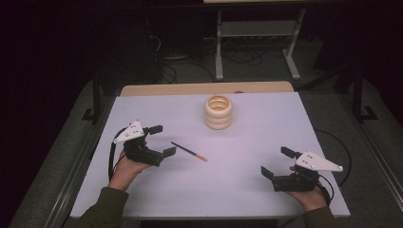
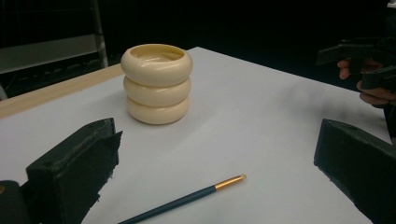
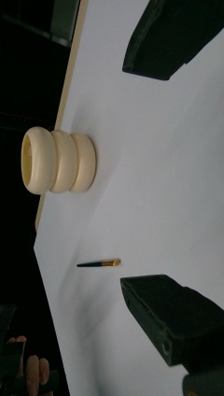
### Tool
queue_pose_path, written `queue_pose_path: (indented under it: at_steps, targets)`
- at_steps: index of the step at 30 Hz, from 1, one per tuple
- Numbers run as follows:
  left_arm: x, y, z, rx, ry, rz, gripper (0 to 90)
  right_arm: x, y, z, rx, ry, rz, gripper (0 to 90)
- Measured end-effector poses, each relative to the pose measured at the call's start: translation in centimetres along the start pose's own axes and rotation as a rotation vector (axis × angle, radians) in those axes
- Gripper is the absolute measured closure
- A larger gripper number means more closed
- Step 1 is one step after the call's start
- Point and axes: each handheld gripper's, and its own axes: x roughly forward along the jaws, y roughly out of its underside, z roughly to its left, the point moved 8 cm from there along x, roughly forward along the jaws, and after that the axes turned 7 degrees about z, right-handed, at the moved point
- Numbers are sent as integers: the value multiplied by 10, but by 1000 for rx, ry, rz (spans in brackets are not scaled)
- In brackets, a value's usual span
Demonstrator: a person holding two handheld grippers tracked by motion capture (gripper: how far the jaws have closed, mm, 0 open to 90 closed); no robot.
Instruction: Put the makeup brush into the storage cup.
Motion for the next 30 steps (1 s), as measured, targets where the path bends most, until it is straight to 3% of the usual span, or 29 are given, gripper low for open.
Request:
queue_pose_path:
  at_steps: [30]
  targets:
    - [36,-12,5,12,50,25,0,-1,0,-1,8,1,-5,0]
